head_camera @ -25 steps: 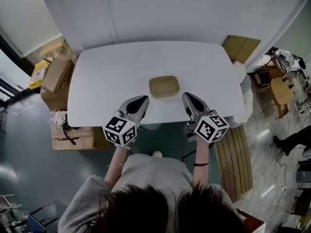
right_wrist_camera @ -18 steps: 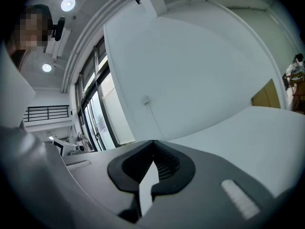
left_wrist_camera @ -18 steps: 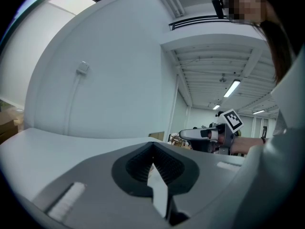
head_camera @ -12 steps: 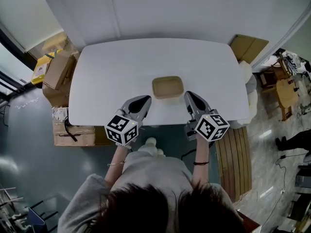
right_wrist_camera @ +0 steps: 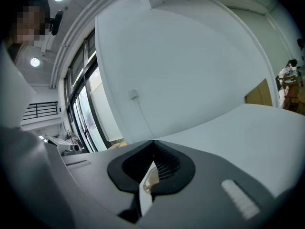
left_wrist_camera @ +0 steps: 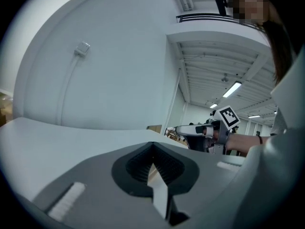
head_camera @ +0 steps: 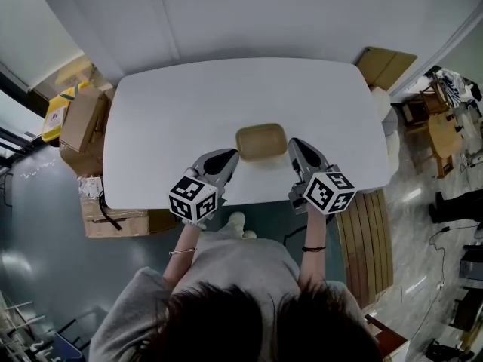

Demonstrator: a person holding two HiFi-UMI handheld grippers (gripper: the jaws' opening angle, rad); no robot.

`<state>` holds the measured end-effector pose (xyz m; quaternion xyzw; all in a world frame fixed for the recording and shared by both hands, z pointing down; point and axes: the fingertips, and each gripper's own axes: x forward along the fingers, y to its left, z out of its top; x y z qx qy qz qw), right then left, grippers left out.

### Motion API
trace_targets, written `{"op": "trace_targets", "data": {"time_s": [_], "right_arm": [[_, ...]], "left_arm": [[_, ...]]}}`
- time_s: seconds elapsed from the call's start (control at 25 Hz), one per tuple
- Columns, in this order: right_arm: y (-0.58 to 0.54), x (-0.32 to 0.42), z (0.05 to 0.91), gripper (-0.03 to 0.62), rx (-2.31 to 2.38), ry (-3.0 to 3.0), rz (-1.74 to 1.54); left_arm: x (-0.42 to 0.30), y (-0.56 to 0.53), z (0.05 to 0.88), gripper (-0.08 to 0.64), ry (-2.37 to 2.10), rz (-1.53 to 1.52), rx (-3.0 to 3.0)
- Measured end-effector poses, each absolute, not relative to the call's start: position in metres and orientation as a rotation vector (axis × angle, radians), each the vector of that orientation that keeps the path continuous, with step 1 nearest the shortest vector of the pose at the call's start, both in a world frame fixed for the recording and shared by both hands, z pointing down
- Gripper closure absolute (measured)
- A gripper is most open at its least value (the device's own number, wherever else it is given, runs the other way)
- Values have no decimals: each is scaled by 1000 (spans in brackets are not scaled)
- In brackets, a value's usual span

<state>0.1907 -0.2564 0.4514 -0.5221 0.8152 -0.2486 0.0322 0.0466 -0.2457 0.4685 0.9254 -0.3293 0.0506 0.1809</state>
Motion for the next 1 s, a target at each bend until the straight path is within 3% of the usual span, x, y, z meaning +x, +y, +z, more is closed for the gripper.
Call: {"op": "trace_targets", "data": {"time_s": [1.0], "right_arm": [[-303,201,512,578,-1764,2552,-930]], "left_arm": [[58,-292,521,569,-840,232,2512]]}}
